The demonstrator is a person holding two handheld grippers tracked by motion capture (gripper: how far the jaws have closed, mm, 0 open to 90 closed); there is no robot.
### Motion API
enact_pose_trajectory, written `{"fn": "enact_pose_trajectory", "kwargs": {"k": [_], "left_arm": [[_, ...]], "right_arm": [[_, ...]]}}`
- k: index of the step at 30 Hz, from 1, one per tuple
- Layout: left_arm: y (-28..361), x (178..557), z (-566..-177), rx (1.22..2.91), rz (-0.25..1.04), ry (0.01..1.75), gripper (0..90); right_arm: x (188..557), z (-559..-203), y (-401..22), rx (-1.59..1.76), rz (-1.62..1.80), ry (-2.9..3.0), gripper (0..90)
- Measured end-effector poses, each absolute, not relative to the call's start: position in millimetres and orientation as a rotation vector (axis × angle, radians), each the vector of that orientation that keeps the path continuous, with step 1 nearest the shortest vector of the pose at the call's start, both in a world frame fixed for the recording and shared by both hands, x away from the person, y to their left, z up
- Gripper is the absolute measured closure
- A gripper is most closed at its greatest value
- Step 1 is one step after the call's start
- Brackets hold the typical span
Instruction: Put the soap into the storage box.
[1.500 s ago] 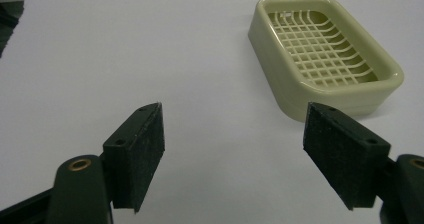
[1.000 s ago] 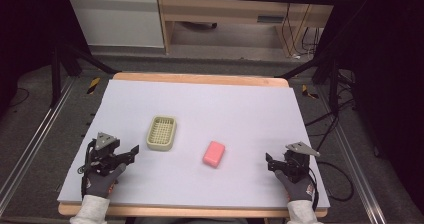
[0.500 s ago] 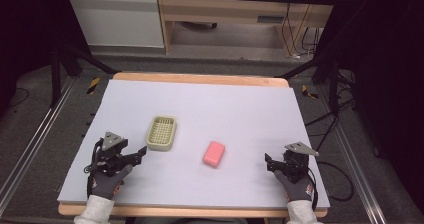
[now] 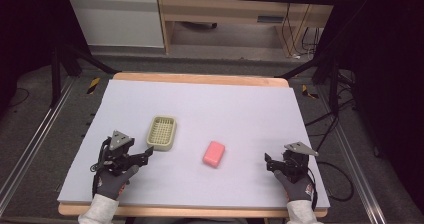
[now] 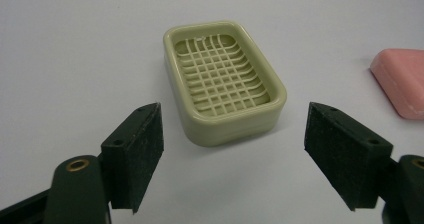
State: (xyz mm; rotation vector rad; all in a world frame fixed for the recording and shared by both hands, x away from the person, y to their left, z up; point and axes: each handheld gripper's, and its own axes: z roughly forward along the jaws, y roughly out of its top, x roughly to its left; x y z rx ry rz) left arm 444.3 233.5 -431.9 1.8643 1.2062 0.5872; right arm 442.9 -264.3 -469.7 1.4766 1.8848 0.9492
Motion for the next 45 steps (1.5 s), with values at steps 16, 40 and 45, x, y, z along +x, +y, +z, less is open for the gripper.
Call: {"fn": "enact_pose_trajectory", "kwargs": {"k": [16, 40, 45], "left_arm": [[207.2, 451.2, -418.3, 1.874, 0.569, 1.139, 22.4], [166.3, 461.3, -409.8, 1.907, 0.557, 1.076, 21.2], [157.8, 463.4, -408.7, 1.914, 0.552, 1.066, 20.7]], "right_arm": [[442.6, -469.0, -262.9, 1.476, 0.939, 1.861, 7.9], [441.6, -467.8, -261.2, 1.464, 0.936, 1.848, 7.9], [441.6, -467.7, -260.9, 1.463, 0.933, 1.848, 7.9]]}}
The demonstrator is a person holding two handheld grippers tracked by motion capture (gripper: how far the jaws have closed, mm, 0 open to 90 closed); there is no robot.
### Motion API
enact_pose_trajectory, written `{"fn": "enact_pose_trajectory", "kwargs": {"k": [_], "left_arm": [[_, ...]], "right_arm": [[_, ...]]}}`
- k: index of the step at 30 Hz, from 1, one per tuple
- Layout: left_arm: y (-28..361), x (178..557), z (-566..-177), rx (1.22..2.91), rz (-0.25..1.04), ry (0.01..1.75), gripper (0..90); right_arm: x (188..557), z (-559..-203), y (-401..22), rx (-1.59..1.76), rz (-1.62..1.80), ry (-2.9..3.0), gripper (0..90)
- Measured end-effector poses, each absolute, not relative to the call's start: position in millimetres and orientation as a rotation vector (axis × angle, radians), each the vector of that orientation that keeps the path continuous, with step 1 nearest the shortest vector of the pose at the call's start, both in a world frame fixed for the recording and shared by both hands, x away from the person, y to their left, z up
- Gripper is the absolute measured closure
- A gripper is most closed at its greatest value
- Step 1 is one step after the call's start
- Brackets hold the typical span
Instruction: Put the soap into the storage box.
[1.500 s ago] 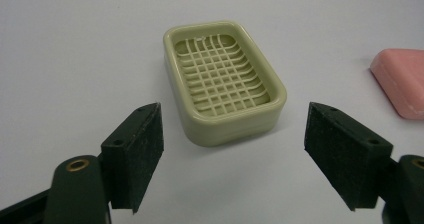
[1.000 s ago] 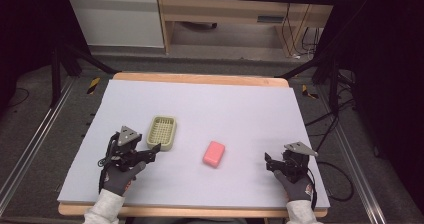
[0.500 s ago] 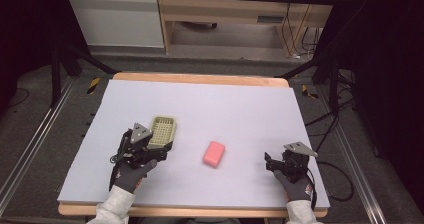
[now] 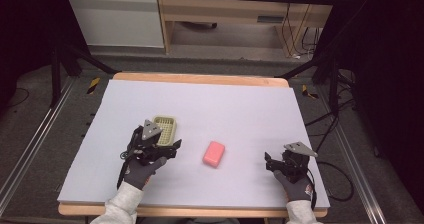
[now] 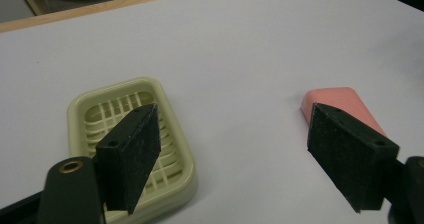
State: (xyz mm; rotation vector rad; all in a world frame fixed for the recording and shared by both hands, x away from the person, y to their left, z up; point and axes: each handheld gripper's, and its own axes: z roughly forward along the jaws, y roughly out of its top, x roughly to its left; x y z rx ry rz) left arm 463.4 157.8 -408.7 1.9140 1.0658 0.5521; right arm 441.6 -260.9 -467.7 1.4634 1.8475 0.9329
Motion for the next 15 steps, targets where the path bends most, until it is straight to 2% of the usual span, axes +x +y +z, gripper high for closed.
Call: {"fn": "enact_pose_trajectory", "kwargs": {"k": [15], "left_arm": [[125.5, 469.1, -409.7, 1.95, 0.535, 1.028, 19.6]], "right_arm": [[441.3, -467.1, -260.3, 1.46, 0.938, 1.848, 8.0]]}}
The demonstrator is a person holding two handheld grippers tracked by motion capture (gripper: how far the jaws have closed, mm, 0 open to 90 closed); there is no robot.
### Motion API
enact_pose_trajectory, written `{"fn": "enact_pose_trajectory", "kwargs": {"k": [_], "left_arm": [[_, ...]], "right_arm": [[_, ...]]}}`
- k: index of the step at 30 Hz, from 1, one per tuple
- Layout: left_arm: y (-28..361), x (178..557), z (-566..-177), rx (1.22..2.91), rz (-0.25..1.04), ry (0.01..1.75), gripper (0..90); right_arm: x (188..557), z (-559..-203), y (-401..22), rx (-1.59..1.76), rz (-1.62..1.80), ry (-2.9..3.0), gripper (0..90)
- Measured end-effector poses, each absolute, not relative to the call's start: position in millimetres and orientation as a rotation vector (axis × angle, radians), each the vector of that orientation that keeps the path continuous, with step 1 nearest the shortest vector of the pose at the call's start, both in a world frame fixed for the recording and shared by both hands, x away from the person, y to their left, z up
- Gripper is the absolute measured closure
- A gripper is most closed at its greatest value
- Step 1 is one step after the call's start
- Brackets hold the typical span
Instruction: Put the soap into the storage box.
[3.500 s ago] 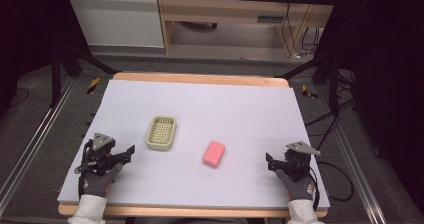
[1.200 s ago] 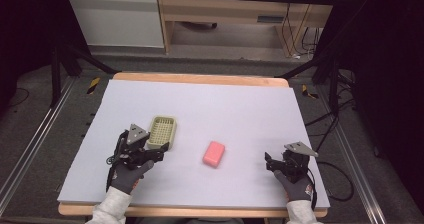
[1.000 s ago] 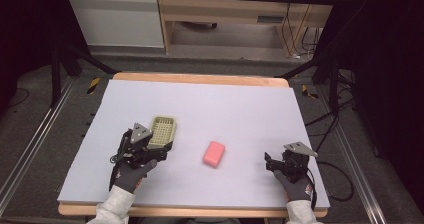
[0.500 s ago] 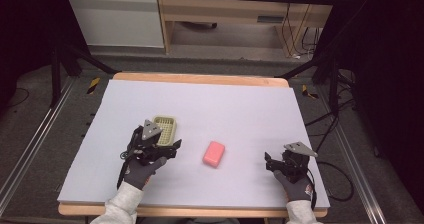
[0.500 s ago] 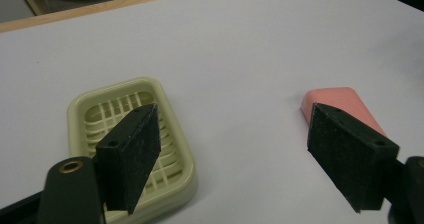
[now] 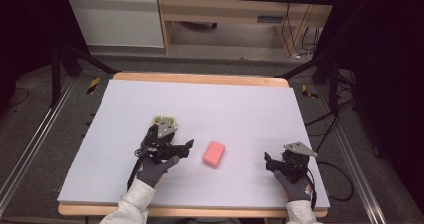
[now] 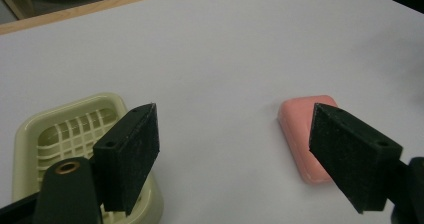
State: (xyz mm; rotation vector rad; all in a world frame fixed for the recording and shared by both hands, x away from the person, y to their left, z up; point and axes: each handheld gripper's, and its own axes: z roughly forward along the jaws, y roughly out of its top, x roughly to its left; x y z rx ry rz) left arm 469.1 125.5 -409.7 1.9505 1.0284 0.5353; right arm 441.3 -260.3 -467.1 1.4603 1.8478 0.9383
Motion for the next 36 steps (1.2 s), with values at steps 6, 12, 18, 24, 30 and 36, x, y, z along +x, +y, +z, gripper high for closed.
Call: {"fn": "enact_pose_trajectory", "kwargs": {"k": [6, 12, 18, 24, 30, 36], "left_arm": [[110.1, 472.3, -412.4, 1.984, 0.527, 1.013, 19.2], [97.2, 473.5, -415.5, 2.005, 0.513, 1.003, 19.3], [84.4, 474.8, -417.7, 2.031, 0.502, 0.985, 19.3], [73.5, 477.0, -421.6, 2.047, 0.479, 0.969, 19.3], [60.2, 479.3, -429.4, 2.079, 0.461, 0.96, 19.0], [50.5, 481.6, -436.0, 2.101, 0.448, 0.96, 18.8]], "right_arm": [[441.0, -466.9, -259.7, 1.46, 0.938, 1.846, 8.2], [440.8, -466.3, -259.8, 1.461, 0.937, 1.842, 8.2], [441.0, -466.4, -259.5, 1.462, 0.937, 1.847, 8.3], [441.1, -466.7, -259.5, 1.464, 0.942, 1.848, 8.3], [440.8, -466.5, -258.8, 1.463, 0.942, 1.846, 8.7], [441.5, -467.0, -258.7, 1.46, 0.94, 1.853, 8.7]]}}
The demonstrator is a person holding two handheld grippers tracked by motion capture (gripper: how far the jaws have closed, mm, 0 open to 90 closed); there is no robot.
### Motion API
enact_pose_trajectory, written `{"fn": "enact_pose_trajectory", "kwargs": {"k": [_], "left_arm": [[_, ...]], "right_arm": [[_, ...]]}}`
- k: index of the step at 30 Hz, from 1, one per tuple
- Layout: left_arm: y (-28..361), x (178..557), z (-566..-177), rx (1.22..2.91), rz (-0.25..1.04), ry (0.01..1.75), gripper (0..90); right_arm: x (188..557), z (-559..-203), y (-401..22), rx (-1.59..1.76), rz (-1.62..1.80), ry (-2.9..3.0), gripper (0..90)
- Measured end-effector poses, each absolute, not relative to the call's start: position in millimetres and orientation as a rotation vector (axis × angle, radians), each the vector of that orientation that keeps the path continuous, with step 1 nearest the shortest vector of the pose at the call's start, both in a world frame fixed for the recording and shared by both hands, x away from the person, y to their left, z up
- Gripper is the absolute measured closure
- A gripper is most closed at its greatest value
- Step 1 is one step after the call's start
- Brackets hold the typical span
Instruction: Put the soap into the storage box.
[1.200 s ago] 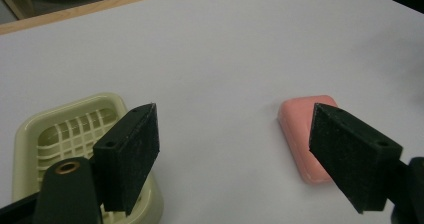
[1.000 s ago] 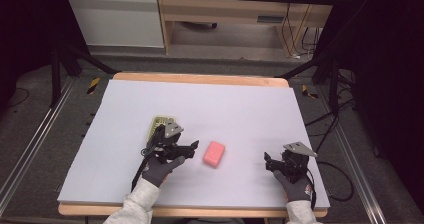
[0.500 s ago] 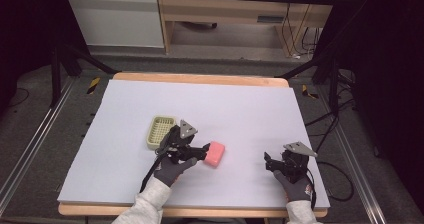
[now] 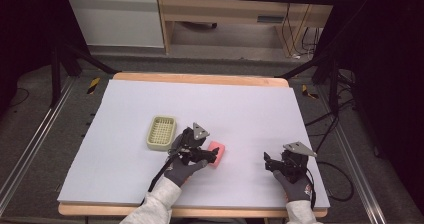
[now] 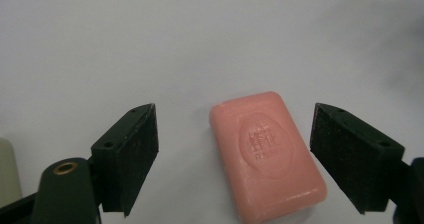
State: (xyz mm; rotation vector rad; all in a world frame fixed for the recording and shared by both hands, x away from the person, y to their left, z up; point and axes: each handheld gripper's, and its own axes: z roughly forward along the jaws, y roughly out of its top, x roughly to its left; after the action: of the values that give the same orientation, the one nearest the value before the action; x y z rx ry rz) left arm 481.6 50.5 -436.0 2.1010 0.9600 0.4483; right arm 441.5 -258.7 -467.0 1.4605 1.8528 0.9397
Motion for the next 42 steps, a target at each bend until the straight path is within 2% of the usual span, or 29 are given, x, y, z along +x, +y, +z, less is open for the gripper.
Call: {"fn": "enact_pose_trajectory", "kwargs": {"k": [26, 42], "left_arm": [[26.9, 488.2, -460.2, 2.205, 0.396, 0.978, 18.3], [23.2, 489.3, -470.1, 2.239, 0.33, 1.004, 27.9]], "right_arm": [[441.8, -467.3, -258.9, 1.476, 0.936, 1.852, 8.7], [442.3, -468.0, -258.6, 1.479, 0.931, 1.86, 8.7]]}}
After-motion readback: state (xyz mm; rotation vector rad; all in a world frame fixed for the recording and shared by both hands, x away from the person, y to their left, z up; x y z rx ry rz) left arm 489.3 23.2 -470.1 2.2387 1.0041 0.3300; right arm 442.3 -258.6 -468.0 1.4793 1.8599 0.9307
